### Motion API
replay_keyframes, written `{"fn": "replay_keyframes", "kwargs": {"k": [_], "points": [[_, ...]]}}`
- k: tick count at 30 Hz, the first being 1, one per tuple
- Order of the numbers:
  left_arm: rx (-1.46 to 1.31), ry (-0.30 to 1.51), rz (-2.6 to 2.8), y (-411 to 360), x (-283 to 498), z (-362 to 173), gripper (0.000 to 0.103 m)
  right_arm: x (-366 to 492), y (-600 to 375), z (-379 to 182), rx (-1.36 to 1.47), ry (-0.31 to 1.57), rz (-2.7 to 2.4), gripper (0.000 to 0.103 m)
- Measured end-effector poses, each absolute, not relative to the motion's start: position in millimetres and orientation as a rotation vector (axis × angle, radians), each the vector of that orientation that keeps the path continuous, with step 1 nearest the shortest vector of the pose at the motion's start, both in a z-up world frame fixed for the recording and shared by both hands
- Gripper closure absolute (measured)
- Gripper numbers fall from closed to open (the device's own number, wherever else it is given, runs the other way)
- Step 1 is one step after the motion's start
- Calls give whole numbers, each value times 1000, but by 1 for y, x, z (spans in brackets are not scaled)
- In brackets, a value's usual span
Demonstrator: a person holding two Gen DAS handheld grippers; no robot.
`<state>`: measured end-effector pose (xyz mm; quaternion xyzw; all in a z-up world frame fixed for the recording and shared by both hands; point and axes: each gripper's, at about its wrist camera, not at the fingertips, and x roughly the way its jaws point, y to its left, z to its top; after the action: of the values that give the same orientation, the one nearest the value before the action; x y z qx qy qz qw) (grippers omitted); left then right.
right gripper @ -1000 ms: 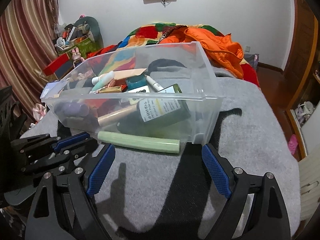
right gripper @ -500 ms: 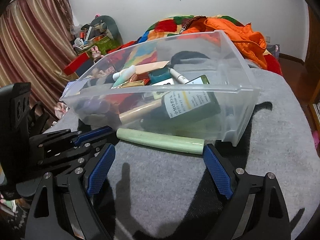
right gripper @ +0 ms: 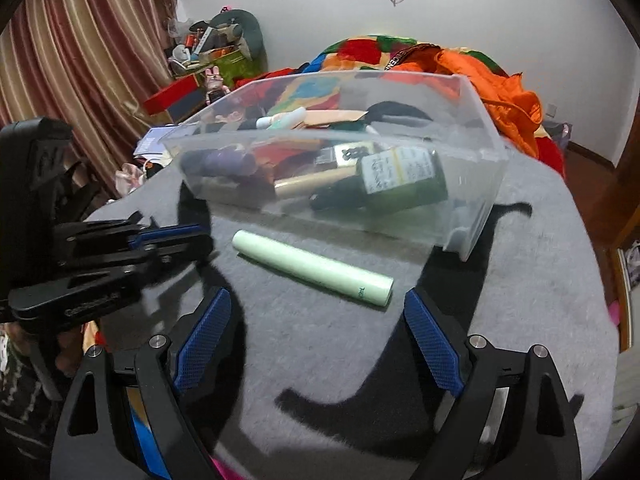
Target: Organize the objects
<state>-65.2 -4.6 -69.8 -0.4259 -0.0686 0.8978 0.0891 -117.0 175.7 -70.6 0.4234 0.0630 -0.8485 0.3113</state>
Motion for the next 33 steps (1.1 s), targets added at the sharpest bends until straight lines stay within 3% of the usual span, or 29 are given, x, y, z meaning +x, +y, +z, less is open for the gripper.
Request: {"fn": "replay_keyframes", "kwargs": {"k": [10, 13, 14, 17, 20, 22, 29, 33], "points": [[-1274, -172, 2654, -5, -59, -74, 87, -149, 137, -84, 1125, 451, -2211, 17], [-1256, -172, 2643, -4, -57, -74, 70, -150, 140, -85, 1123, 423, -2184, 36], [-1249, -149, 2660, -2, -56, -74, 61, -148, 141, -84, 1120, 416, -2176, 48], [-1235, -72, 2700, 4, -55, -77, 58, -141, 145, -82, 1109, 397, -2165, 69], [-1222, -34, 2726, 9, -53, -78, 60, -134, 150, -79, 1112, 343, -2134, 82], [-1216, -24, 2742, 9, -53, -78, 68, -130, 153, -78, 1118, 296, -2105, 89], [-1189, 8, 2746, 13, -54, -79, 89, -116, 147, -77, 1110, 319, -2080, 89], [-1178, 24, 2738, 17, -53, -78, 91, -121, 141, -82, 1114, 314, -2103, 89]]}}
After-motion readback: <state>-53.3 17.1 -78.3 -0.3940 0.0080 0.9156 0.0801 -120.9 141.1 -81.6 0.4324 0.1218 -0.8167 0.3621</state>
